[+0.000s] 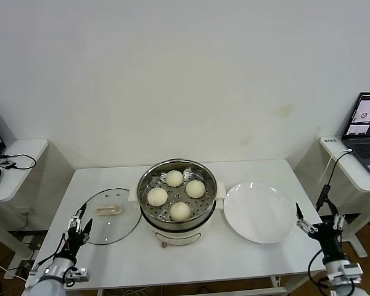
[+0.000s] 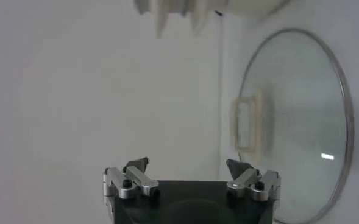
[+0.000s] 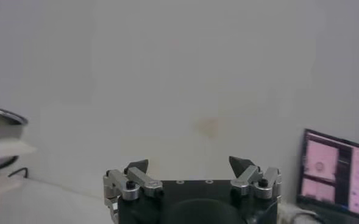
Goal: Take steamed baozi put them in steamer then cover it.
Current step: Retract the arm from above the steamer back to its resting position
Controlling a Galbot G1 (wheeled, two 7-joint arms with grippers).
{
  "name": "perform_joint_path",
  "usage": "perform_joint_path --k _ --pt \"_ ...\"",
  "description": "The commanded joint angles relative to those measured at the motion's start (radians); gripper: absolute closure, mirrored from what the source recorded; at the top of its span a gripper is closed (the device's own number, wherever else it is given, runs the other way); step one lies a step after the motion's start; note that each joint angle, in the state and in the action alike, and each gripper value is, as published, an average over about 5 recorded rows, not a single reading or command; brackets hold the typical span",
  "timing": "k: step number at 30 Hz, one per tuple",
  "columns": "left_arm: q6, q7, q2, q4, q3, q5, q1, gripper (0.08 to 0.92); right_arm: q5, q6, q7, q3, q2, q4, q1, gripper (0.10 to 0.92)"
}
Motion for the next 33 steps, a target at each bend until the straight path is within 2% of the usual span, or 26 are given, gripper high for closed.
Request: perform_joint_path --k 1,14,33 --pt "-0.018 0.018 0.029 0.137 0.096 0.099 -0.158 0.177 -0.011 0.033 0.001 0.064 0.047 -0.003 -0.06 0.203" --pt "-0.022 0.021 0.001 0.201 0.15 0.088 -0.226 0.177 -0.025 0.039 -0.007 0.075 0.063 -0.023 -0.068 0.203" --pt "-0.026 0.014 -0.015 0.31 0.159 0.084 -0.322 0.177 -0.043 0.062 -0.013 0.075 0.077 -0.034 -0.099 0.203"
